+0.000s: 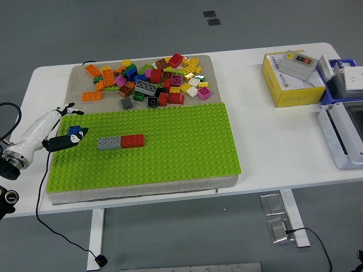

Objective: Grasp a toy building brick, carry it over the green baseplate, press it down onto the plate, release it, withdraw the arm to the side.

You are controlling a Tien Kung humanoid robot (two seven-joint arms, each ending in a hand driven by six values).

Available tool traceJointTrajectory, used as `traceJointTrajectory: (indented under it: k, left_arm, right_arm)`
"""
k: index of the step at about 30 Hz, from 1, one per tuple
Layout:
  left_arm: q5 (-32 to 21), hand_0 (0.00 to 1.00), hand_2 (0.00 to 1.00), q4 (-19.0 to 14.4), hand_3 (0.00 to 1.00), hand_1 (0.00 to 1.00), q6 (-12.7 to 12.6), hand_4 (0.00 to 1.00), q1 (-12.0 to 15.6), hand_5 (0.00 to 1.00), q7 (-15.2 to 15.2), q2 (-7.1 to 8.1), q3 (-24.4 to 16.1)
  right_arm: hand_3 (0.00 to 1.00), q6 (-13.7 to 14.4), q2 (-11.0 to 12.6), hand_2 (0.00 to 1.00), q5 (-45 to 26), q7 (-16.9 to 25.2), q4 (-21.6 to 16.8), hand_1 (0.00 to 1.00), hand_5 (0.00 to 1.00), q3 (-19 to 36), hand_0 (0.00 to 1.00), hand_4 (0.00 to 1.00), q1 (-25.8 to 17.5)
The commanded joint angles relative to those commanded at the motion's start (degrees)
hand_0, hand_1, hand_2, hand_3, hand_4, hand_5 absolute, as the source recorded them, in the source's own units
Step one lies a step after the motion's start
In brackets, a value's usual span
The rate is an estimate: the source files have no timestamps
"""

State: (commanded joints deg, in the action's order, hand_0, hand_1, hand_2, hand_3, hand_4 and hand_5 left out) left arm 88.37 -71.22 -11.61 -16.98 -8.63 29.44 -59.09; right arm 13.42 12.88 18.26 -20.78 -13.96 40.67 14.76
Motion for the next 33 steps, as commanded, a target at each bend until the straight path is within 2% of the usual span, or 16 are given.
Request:
traceJointTrajectory:
  k: [1,2,4,7,8,13,14,18,23,25,26,31,32,33]
  left_arm:
    - [-1.3,0.992,0.905,-0.2,0.801,0.908,-0.4,0.649,0.8,0.405,-1.3,-0.92,-1.6]
    - [-2.9,0.892,0.799,-0.5,0.793,0.804,-0.8,0.634,1.6,0.397,-2.8,-2.05,-3.5]
    - [-6.2,0.892,0.799,-1.0,0.793,0.804,-1.1,0.634,2.8,0.397,-5.6,-3.91,-6.7]
    - [-11.1,0.892,0.799,-1.6,0.793,0.804,-1.3,0.634,3.8,0.397,-9.6,-5.91,-10.8]
    - [-12.8,0.813,0.768,-1.7,0.833,0.739,-1.4,0.608,4.0,0.369,-11.0,-6.43,-12.1]
    - [-19.6,0.813,0.768,-1.5,0.833,0.739,-2.7,0.608,4.6,0.369,-17.6,-7.41,-16.5]
    - [-21.0,0.765,0.792,-1.4,0.994,0.705,-2.9,0.606,4.7,0.364,-19.0,-7.42,-17.0]
    - [-24.8,0.765,0.792,-1.3,0.994,0.705,-3.4,0.606,4.9,0.364,-23.3,-7.54,-18.0]
    - [-25.6,0.752,0.780,-1.1,0.998,0.695,-3.8,0.591,5.0,0.352,-25.2,-7.83,-18.2]
    - [-25.5,0.752,0.780,-0.9,0.998,0.695,-4.0,0.591,4.9,0.352,-25.4,-7.88,-18.3]
    - [-25.4,0.796,0.772,-0.7,0.990,0.743,-4.1,0.603,4.9,0.371,-25.5,-7.89,-18.3]
    - [-24.8,0.796,0.772,-0.2,0.990,0.743,-4.4,0.603,4.8,0.371,-25.4,-8.04,-17.8]
    - [-24.6,0.869,0.817,-0.1,0.941,0.873,-4.5,0.605,4.7,0.370,-25.4,-8.08,-17.8]
    - [-24.5,0.869,0.817,-0.1,0.941,0.873,-4.6,0.605,4.7,0.370,-25.4,-8.12,-17.7]
  right_arm:
    - [0.748,0.1,0.0,0.658,0.0,0.1,0.0,0.608,0.998,-0.1,0.646,0.596,0.0]
    - [0.748,0.2,-0.1,0.652,-0.1,0.3,0.0,0.603,0.998,-0.2,0.642,0.595,0.0]
    - [0.748,0.3,-0.1,0.652,0.0,0.5,0.0,0.603,0.998,-0.2,0.642,0.595,0.0]
    - [0.748,0.5,-0.2,0.652,0.1,0.7,0.0,0.603,0.998,-0.3,0.642,0.595,0.0]
    - [0.746,0.5,-0.2,0.650,0.1,0.8,0.0,0.603,0.998,-0.3,0.640,0.595,0.0]
    - [0.746,0.9,-0.6,0.650,-0.3,1.1,0.0,0.603,0.998,-0.7,0.640,0.595,-0.1]
    - [0.745,1.1,-0.7,0.651,-0.9,1.4,0.0,0.603,0.998,-1.2,0.638,0.595,-0.3]
    - [0.745,1.7,-1.0,0.651,-2.3,2.1,-0.1,0.603,0.998,-2.3,0.638,0.595,-0.6]
    - [0.742,2.0,-1.2,0.652,-2.0,1.9,-0.2,0.602,0.998,-2.3,0.637,0.597,-0.6]
    - [0.742,2.0,-1.2,0.652,-1.9,1.8,-0.2,0.602,0.998,-2.3,0.637,0.597,-0.6]
    - [0.741,2.0,-1.2,0.650,-1.8,1.8,-0.2,0.601,0.998,-2.3,0.636,0.603,-0.6]
    - [0.741,2.0,-1.2,0.650,-1.8,1.7,-0.2,0.601,0.998,-2.2,0.636,0.603,-0.6]
    - [0.741,2.0,-1.3,0.656,-1.9,1.7,-0.2,0.601,0.998,-2.2,0.636,0.602,-0.6]
    - [0.741,2.0,-1.3,0.656,-1.8,1.7,-0.2,0.601,0.998,-2.2,0.636,0.602,-0.7]
